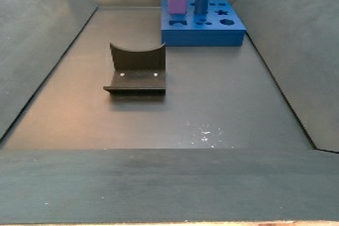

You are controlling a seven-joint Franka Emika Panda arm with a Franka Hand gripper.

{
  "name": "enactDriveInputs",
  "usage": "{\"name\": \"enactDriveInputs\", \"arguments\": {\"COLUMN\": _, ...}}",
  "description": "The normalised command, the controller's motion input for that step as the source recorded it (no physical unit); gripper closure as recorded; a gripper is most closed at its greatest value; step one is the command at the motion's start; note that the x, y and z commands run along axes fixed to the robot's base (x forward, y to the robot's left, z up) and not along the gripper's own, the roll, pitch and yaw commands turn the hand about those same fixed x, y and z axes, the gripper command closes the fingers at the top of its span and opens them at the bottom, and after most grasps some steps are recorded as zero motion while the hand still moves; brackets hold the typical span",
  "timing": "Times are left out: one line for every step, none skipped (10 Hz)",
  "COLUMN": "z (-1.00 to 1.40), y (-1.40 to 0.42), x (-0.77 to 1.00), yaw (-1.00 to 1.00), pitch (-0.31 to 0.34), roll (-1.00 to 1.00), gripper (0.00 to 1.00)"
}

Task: Pick up the star object. Move up. Place the star object on the fixture. Regrasp the star object. Move to above the board. Insert the star object.
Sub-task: Move to above the board.

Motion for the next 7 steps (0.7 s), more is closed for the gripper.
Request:
{"name": "enactDriveInputs", "arguments": {"z": 0.1, "y": -0.58, "x": -0.54, "yaw": -0.11, "pitch": -0.067, "roll": -1.0, "gripper": 1.0}}
{"name": "enactDriveInputs", "arguments": {"z": 0.04, "y": -0.26, "x": -0.29, "yaw": -0.11, "pitch": -0.058, "roll": -1.0, "gripper": 1.0}}
{"name": "enactDriveInputs", "arguments": {"z": 0.03, "y": -0.13, "x": -0.17, "yaw": -0.1, "pitch": -0.049, "roll": -1.0, "gripper": 1.0}}
{"name": "enactDriveInputs", "arguments": {"z": 0.02, "y": -0.05, "x": -0.1, "yaw": -0.1, "pitch": -0.047, "roll": -0.99, "gripper": 1.0}}
{"name": "enactDriveInputs", "arguments": {"z": 0.0, "y": -0.03, "x": -0.07, "yaw": -0.07, "pitch": -0.039, "roll": -0.75, "gripper": 1.0}}
{"name": "enactDriveInputs", "arguments": {"z": 0.0, "y": -0.01, "x": -0.05, "yaw": -0.04, "pitch": -0.03, "roll": -0.47, "gripper": 1.0}}
{"name": "enactDriveInputs", "arguments": {"z": 0.0, "y": 0.0, "x": -0.04, "yaw": -0.02, "pitch": -0.026, "roll": -0.29, "gripper": 1.0}}
